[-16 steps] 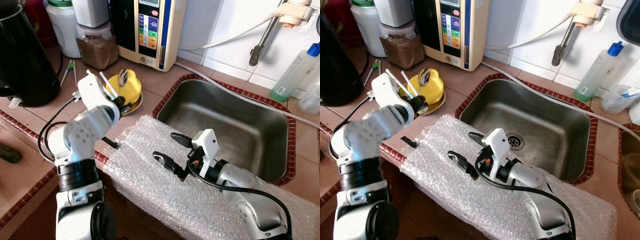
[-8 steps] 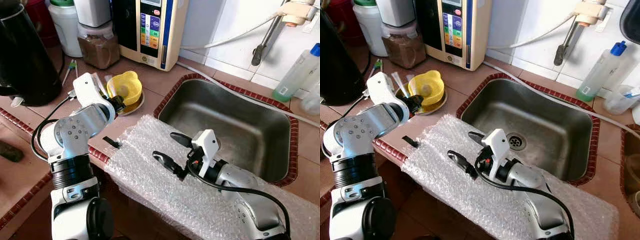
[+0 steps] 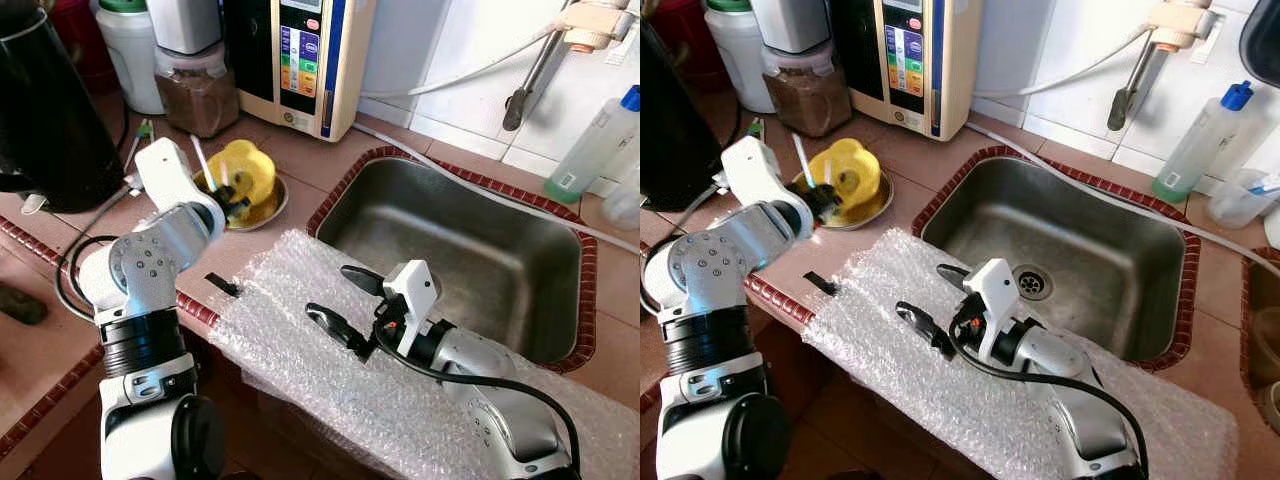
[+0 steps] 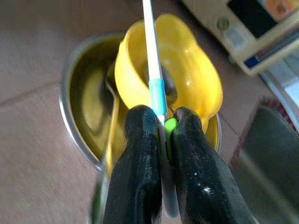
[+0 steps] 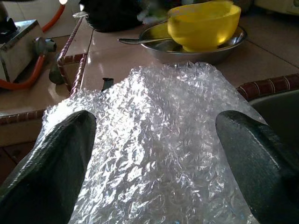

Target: Kitchen organization

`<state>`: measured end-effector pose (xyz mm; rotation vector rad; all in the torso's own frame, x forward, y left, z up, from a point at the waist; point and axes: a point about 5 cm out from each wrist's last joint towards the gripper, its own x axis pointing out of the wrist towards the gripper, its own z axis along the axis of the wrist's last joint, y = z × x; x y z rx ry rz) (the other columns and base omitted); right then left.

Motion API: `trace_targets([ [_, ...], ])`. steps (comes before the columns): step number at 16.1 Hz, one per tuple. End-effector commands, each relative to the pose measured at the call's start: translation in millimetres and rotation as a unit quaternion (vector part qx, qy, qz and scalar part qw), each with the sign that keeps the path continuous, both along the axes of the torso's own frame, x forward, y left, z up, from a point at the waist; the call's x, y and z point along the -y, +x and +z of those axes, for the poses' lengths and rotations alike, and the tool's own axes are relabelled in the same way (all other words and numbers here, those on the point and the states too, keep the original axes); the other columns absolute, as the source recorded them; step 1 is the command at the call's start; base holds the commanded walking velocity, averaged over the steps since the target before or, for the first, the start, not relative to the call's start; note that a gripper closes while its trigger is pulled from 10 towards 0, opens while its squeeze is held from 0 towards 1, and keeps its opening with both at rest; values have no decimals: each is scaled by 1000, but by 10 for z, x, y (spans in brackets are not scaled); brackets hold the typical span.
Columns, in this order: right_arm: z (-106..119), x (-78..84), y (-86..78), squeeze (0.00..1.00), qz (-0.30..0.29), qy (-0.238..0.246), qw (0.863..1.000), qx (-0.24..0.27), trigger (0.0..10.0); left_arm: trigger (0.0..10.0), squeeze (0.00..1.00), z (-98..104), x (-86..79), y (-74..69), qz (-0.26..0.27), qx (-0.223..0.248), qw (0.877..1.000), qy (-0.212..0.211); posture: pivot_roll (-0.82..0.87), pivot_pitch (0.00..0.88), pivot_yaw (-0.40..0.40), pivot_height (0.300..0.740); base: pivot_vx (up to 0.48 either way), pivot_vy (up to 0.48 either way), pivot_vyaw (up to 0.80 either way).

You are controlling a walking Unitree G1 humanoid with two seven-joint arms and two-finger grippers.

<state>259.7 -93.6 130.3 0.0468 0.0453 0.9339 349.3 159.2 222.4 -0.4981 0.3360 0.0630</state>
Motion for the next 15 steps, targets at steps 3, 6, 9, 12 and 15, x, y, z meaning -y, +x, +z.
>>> trace_targets([
  [3, -1, -3, -19, 0, 2, -3, 1000, 3, 10000, 0, 0, 138, 31, 3, -8, 47, 998, 50, 29, 88, -30, 740, 0, 0, 0],
  [6, 10, -14, -20, 0, 2, -2, 1000, 4, 10000, 2824, 0, 25, 101, -8, -31, 33, 998, 53, 28, 87, -29, 740, 0, 0, 0],
  [9, 18, -13, -16, 0, -1, -1, 1000, 4, 10000, 3098, 0, 26, 71, 3, -32, 48, 994, 96, 26, 87, -27, 740, 0, 0, 0],
  [12, 24, -8, 0, 0, -5, 0, 1000, 4, 10000, 2824, 0, 206, 72, -3, -14, 138, 976, 168, 26, 86, -25, 740, 0, 0, 0],
  [15, 31, -2, 16, 0, -9, -1, 1000, 6, 10000, 2392, 0, 164, 179, -62, -24, 176, 966, 187, 26, 84, -31, 740, 0, 0, 0],
])
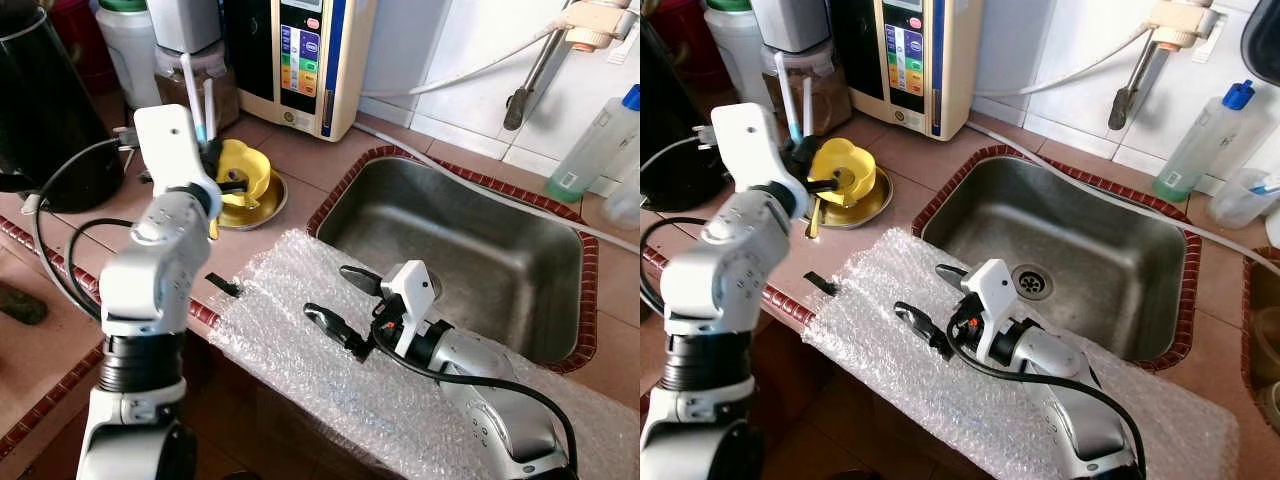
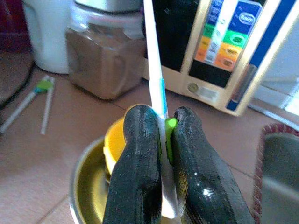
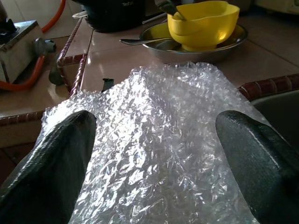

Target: Kitchen organization

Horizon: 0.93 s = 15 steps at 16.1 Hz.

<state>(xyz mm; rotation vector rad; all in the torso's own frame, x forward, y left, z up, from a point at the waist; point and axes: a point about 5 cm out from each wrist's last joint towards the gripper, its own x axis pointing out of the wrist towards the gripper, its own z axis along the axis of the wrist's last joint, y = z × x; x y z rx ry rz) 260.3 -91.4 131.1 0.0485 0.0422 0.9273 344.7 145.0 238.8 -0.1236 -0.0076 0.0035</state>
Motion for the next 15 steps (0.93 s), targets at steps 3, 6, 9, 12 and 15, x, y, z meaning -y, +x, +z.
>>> trace_targets([
  [3, 34, 47, 32, 0, -12, -8, 1000, 11, 10000, 2706, 0, -3, 85, -53, -11, 49, 997, 56, 26, 82, -37, 740, 0, 0, 0],
  [6, 54, 72, 85, 0, -34, -9, 999, 23, 10000, 4431, 0, 108, 313, -157, -89, 119, 988, 48, 28, 80, -41, 740, 0, 0, 0],
  [9, 134, 174, 208, 0, -85, 2, 996, 37, 10000, 2667, 0, 74, 515, -254, -196, 143, 970, 32, 23, 81, -45, 740, 0, 0, 0],
  [12, 284, 386, 343, 0, -133, 24, 990, 47, 10000, 5765, 0, -100, 641, -348, -292, 109, 950, -9, 3, 89, -45, 740, 0, 0, 0],
  [15, 366, 560, 424, 0, -154, 20, 986, 58, 10000, 10000, 0, -190, 650, -361, -320, 88, 943, -27, -5, 93, -45, 740, 0, 0, 0],
])
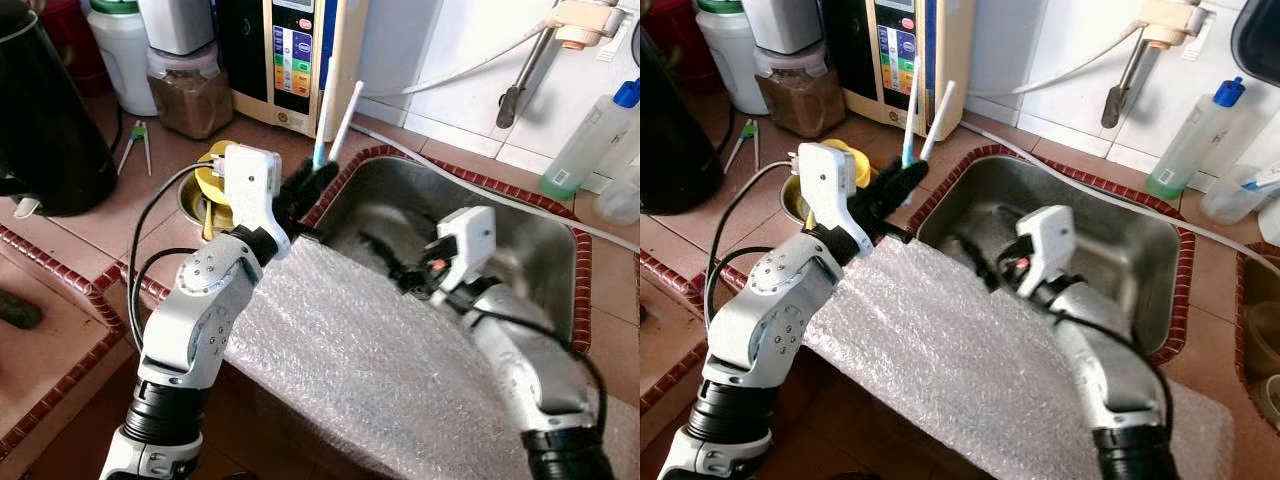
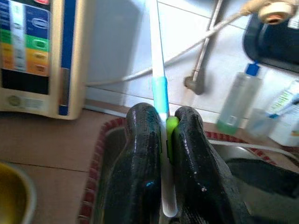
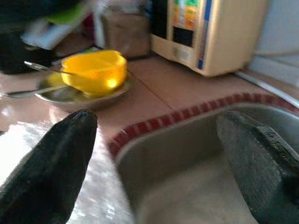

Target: Kitchen organization

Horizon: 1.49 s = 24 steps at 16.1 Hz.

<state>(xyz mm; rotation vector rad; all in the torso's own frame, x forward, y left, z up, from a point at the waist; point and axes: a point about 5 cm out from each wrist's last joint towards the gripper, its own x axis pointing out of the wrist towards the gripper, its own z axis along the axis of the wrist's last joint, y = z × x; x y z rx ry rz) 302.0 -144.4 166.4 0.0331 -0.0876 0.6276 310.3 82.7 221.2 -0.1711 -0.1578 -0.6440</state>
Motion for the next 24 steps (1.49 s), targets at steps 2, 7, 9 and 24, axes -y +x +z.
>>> trace_targets([
  [2, 75, 161, 57, 0, -13, 7, 1000, 1, 10000, 10000, 0, -77, 43, -64, -52, -11, 998, 17, -4, 97, -49, 740, 0, 0, 0],
  [7, 286, 317, 193, 0, 23, 102, 994, -27, 10000, 10000, 0, -259, 150, -237, -175, -60, 983, -10, 0, 105, -47, 740, 0, 0, 0],
  [9, 377, 384, 280, 0, 35, 131, 990, -37, 10000, 10000, 0, -275, 215, -266, -208, -81, 974, -48, -5, 111, -45, 740, 0, 0, 0],
  [24, 520, 564, 191, 0, 110, 178, 976, -63, 10000, 10000, 0, -281, 244, -145, -166, -71, 982, -56, -21, 119, -53, 740, 0, 0, 0],
])
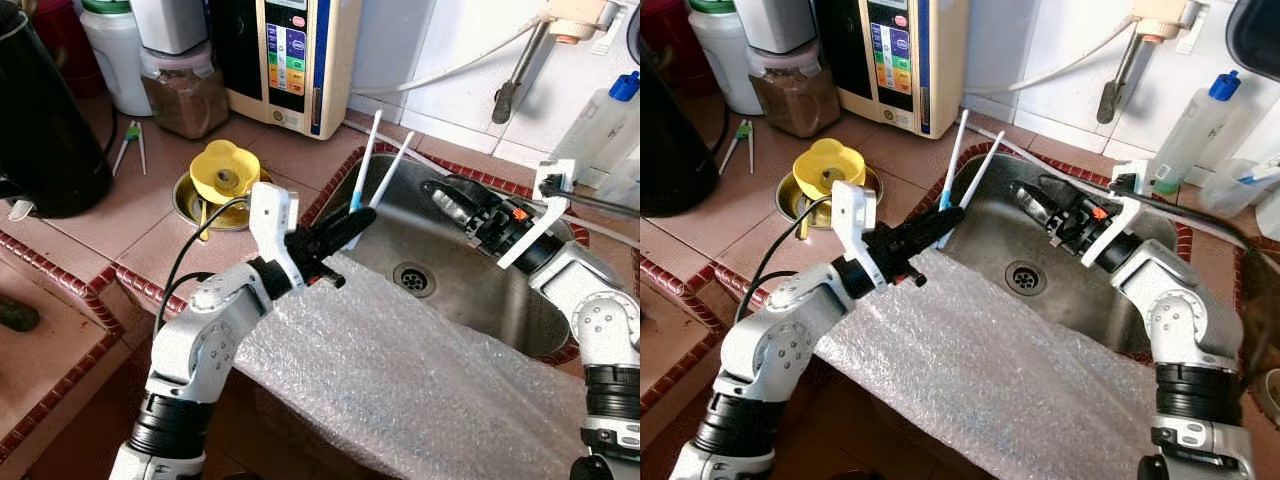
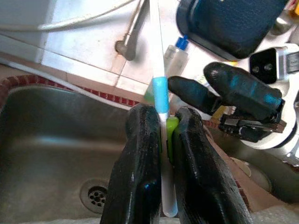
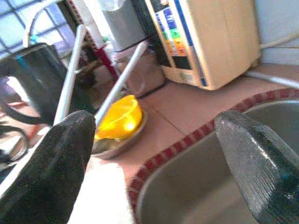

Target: Kitchen organization

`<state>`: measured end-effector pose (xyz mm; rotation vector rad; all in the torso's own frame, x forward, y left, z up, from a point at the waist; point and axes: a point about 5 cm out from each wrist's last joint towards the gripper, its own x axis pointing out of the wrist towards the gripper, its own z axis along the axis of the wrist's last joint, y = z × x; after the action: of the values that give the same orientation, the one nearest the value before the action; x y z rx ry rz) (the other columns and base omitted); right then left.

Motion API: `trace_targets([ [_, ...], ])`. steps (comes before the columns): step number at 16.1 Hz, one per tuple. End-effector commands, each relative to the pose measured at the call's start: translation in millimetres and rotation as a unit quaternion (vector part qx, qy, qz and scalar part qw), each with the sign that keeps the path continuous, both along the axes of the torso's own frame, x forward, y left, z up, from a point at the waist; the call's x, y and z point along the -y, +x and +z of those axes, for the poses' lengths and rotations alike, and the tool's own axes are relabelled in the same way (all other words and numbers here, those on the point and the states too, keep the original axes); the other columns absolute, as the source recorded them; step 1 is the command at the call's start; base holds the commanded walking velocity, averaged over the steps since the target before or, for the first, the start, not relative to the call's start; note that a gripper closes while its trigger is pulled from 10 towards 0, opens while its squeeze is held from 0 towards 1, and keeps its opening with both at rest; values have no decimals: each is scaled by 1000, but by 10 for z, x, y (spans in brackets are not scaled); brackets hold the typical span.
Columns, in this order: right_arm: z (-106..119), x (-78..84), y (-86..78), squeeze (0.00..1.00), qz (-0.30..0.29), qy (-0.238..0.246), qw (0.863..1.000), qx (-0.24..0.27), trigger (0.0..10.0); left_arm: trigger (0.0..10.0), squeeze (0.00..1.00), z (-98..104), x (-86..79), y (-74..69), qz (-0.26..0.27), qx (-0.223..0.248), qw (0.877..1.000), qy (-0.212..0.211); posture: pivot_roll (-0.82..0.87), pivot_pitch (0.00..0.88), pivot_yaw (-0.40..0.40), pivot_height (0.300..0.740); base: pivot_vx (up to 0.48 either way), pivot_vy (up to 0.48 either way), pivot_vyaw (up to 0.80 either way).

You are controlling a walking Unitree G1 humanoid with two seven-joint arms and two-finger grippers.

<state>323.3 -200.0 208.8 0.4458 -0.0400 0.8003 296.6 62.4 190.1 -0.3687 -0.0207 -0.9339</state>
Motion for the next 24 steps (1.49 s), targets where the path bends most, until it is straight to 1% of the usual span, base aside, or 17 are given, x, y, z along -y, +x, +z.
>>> trace_targets([
  [1, 106, -71, -40, 0, 33, 7, 999, 18, 10000, 10000, 0, 10, 97, -52, -29, 7, 999, 9, -21, 118, -53, 740, 0, 0, 0],
  [2, 123, -120, -62, 0, 57, 10, 998, 23, 10000, 10000, 0, -2, 139, -85, -43, 9, 999, 11, -19, 117, -53, 740, 0, 0, 0],
  [3, 134, -168, -44, 0, 63, 8, 998, 24, 10000, 10000, 0, -9, 187, -119, -52, 10, 998, 12, -18, 116, -51, 740, 0, 0, 0],
  [6, 83, -216, 63, 0, 41, 9, 999, 11, 10000, 10000, 0, 1, 211, -152, -64, 13, 998, 12, -17, 115, -50, 740, 0, 0, 0],
  [7, 71, -237, 120, 0, 22, 11, 1000, 11, 0, 10000, 0, 7, 215, -147, -63, 14, 998, 11, -10, 113, -50, 740, 0, 0, 0],
  [10, 112, -248, 210, 0, -14, 27, 999, 15, 0, 10000, 0, 17, 194, -123, -55, 18, 998, 14, 1, 108, -48, 740, 0, 0, 0],
  [12, 117, -240, 255, 0, -26, 10, 999, 19, 0, 10000, 0, 19, 165, -109, -51, 20, 998, 17, -1, 104, -41, 740, 0, 0, 0],
  [14, 173, -193, 318, 0, -41, 4, 999, 19, 0, 10000, 0, 3, 150, -98, -48, 20, 998, 21, -7, 103, -39, 740, 0, 0, 0],
  [17, 204, -169, 385, 0, -47, -16, 999, 15, 0, 10000, 0, 20, 138, -62, -36, 25, 999, 21, -12, 106, -40, 740, 0, 0, 0],
  [18, 207, -185, 391, 0, -37, -23, 999, 13, 0, 10000, 0, 24, 134, -56, -32, 28, 999, 23, -12, 107, -41, 740, 0, 0, 0],
  [20, 238, -242, 369, 0, 1, -18, 1000, 11, 0, 10000, 0, 16, 113, -39, -19, 31, 999, 29, -12, 111, -41, 740, 0, 0, 0],
  [21, 216, -263, 342, 0, 19, -15, 1000, 3, 1843, 10000, 0, 9, 101, -30, -14, 31, 999, 32, -12, 111, -41, 740, 0, 0, 0],
  [22, 111, -263, 294, 0, 35, -13, 999, -20, 10000, 10000, 0, 26, 71, -2, -1, 35, 999, 31, -11, 114, -38, 740, 0, 0, 0],
  [24, 13, -243, 275, 0, 31, -9, 999, -40, 10000, 10000, 0, 46, 57, 18, 3, 38, 999, 29, -11, 114, -33, 740, 0, 0, 0],
])
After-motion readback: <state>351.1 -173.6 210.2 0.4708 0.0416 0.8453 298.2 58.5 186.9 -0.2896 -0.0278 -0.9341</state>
